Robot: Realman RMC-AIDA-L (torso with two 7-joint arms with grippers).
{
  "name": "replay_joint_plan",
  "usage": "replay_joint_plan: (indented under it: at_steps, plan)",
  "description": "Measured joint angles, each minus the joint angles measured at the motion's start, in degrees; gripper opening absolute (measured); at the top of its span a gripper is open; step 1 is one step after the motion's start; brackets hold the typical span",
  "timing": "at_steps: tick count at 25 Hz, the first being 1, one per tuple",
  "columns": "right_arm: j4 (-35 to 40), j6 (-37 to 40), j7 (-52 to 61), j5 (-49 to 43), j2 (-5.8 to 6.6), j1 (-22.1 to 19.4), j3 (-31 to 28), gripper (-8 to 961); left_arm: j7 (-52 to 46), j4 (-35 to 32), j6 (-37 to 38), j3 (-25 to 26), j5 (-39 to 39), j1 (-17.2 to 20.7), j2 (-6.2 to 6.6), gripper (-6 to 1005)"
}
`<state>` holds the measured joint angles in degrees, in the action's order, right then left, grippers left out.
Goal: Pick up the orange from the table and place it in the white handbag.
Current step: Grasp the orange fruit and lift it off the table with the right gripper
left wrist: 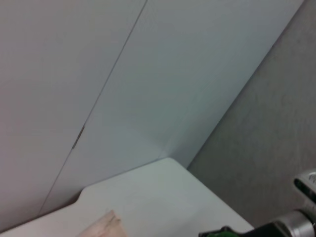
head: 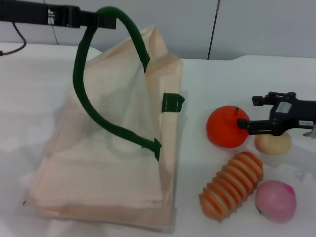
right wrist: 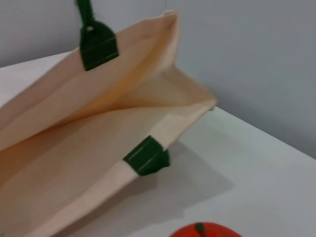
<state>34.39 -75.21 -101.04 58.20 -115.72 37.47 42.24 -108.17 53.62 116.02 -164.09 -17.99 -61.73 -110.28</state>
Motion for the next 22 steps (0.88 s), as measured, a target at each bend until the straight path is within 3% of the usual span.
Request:
replay_joint_plan:
  at_steps: [10,22]
  plan:
    - [-4.73,4.08,-0.04,-0.13,-0.12,3.68,4.78,875,-1.09,0.0,0.59,0.0,-2.84,-0.08,0.46,127]
    - [-5.63,7.52,0.1,-0.2,-0.16,4.03,5.75,861,-1.25,-0.04,0.62,0.0,-3.1,0.0,0.5,128]
